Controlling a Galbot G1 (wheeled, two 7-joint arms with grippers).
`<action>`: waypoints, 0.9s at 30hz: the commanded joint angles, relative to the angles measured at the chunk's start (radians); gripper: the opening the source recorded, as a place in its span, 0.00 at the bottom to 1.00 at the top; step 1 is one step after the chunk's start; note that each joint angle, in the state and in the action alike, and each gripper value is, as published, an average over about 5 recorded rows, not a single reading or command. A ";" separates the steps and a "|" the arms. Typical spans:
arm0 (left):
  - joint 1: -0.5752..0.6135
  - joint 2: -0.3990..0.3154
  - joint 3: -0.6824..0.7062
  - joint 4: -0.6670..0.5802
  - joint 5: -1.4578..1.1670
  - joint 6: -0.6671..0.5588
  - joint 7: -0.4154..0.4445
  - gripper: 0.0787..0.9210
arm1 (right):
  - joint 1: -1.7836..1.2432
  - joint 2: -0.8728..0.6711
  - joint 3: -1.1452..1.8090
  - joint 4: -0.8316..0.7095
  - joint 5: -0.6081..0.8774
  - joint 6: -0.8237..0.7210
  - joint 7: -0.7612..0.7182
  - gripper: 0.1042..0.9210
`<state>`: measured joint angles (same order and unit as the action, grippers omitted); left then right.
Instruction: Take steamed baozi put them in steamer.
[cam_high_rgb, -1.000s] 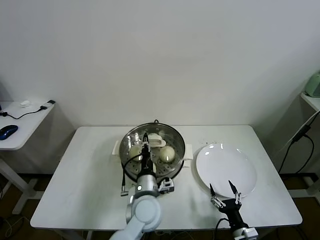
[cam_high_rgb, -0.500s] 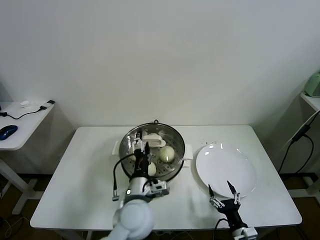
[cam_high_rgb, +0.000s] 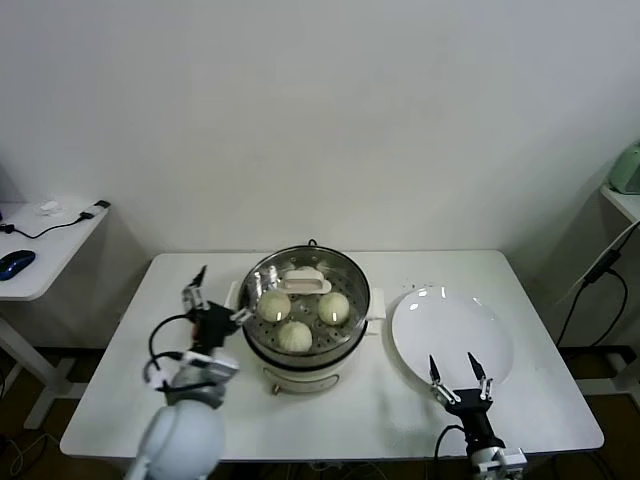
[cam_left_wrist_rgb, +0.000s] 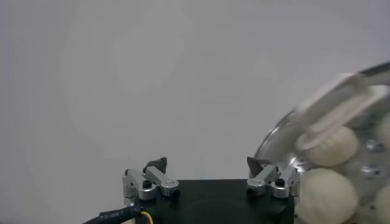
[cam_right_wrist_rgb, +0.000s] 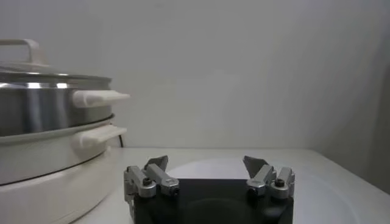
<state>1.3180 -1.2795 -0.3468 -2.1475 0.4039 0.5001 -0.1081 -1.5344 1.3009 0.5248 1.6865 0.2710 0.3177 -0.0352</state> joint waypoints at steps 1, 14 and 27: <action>0.218 0.131 -0.427 0.186 -0.868 -0.536 -0.005 0.88 | 0.008 -0.018 0.012 -0.011 0.065 0.010 0.030 0.88; 0.252 0.100 -0.261 0.467 -0.718 -0.774 0.094 0.88 | 0.011 -0.015 0.016 -0.006 0.060 -0.020 0.024 0.88; 0.271 0.078 -0.212 0.433 -0.666 -0.801 0.101 0.88 | 0.001 -0.009 0.018 -0.004 0.049 -0.026 0.027 0.88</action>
<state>1.5639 -1.2003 -0.5741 -1.7651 -0.2473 -0.2054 -0.0222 -1.5316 1.2920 0.5396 1.6804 0.3205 0.2954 -0.0112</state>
